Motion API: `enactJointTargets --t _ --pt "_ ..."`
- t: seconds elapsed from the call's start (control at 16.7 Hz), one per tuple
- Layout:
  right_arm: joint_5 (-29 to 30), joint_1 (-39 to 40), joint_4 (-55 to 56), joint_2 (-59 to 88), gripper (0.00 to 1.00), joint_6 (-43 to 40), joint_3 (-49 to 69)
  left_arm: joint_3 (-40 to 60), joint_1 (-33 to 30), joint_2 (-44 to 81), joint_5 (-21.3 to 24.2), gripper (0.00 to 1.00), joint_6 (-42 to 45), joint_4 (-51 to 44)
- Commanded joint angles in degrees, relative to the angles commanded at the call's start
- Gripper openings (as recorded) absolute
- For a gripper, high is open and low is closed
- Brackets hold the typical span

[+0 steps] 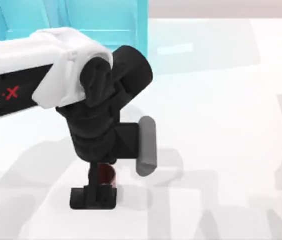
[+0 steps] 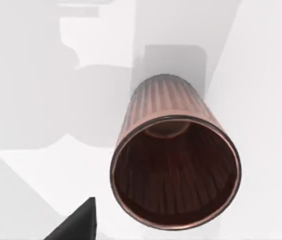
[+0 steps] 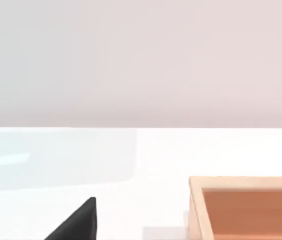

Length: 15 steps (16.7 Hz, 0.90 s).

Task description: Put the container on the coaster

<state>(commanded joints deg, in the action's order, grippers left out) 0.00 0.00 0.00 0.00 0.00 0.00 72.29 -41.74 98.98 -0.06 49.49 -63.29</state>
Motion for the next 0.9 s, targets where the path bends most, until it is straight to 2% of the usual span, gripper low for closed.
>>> enactJointTargets --t 0.3,0.6,0.9 --pt "0.00 0.00 0.00 0.00 1.00 0.00 0.00 -8.75 0.12 3.10 0.01 1.00 0.21 11.97" --pt "0.00 0.00 0.00 0.00 1.00 0.00 0.00 -9.63 0.13 3.42 0.01 1.00 0.23 12.95" --pt "0.00 0.00 0.00 0.00 1.00 0.00 0.00 -9.63 0.13 3.42 0.01 0.62 0.23 12.95"
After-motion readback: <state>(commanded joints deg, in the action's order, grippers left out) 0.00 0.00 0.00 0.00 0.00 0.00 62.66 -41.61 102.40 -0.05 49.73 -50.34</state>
